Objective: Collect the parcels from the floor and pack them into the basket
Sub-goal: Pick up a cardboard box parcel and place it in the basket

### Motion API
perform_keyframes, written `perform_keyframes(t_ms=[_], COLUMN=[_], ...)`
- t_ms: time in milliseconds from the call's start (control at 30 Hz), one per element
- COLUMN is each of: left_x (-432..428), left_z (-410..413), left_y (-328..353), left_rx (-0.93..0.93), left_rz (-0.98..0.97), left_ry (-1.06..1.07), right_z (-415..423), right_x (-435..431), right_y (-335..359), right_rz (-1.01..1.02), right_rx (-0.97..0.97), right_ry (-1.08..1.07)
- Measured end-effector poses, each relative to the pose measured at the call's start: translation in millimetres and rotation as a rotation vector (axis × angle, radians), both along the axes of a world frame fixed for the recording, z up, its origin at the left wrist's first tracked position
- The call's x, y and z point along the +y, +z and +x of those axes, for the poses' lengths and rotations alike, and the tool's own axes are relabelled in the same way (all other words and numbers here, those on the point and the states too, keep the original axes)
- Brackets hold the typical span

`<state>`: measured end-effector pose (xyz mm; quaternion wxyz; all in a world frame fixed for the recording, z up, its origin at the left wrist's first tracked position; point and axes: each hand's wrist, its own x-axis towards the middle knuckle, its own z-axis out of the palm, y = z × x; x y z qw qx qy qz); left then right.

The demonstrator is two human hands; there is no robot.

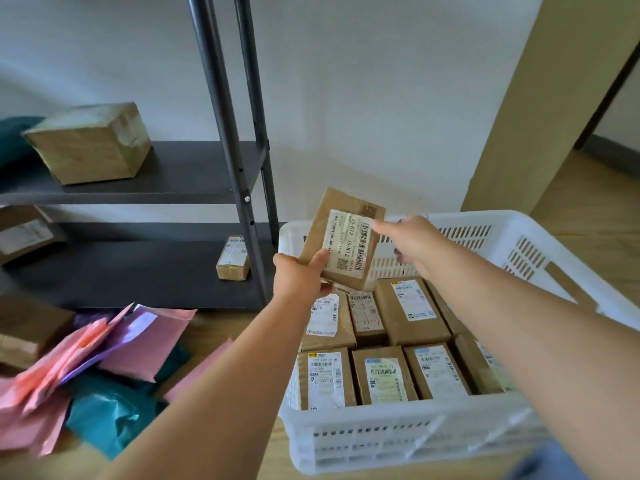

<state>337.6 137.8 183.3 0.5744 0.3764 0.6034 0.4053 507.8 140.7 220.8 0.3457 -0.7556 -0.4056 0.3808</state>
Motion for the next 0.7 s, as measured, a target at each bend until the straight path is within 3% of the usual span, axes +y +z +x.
perform_keyframes(t_ms=[67,133,300,400,500,700], left_x=[-5.4,-7.7,-7.7,-5.1,-0.8,5.1], left_z=[3.5,6.8,2.3,-5.0,-8.4,-7.2], left_y=[6.0,9.0,6.8,9.8,15.3,25.0], left_rx=[-0.037,-0.011,0.33,0.322,0.276,0.448], left_rz=[-0.016,-0.05,-0.018,-0.035,0.083,0.29], left_ry=[0.008,-0.007,-0.14,-0.063,-0.043,-0.139], right_z=[-8.8,-15.3,-13.2,-6.1,-2.4,1.1], right_x=[-10.3,-16.1,-18.3,-18.3,-18.4,-18.6], right_y=[1.5,3.1,4.6,3.4,5.5,12.3], right_rz=[-0.112,-0.081,0.028,0.034,0.082,0.074], right_rx=[0.044,0.024,0.039,0.079,0.148,0.023], right_ry=[0.16,0.247,0.298,0.314,0.326,0.416])
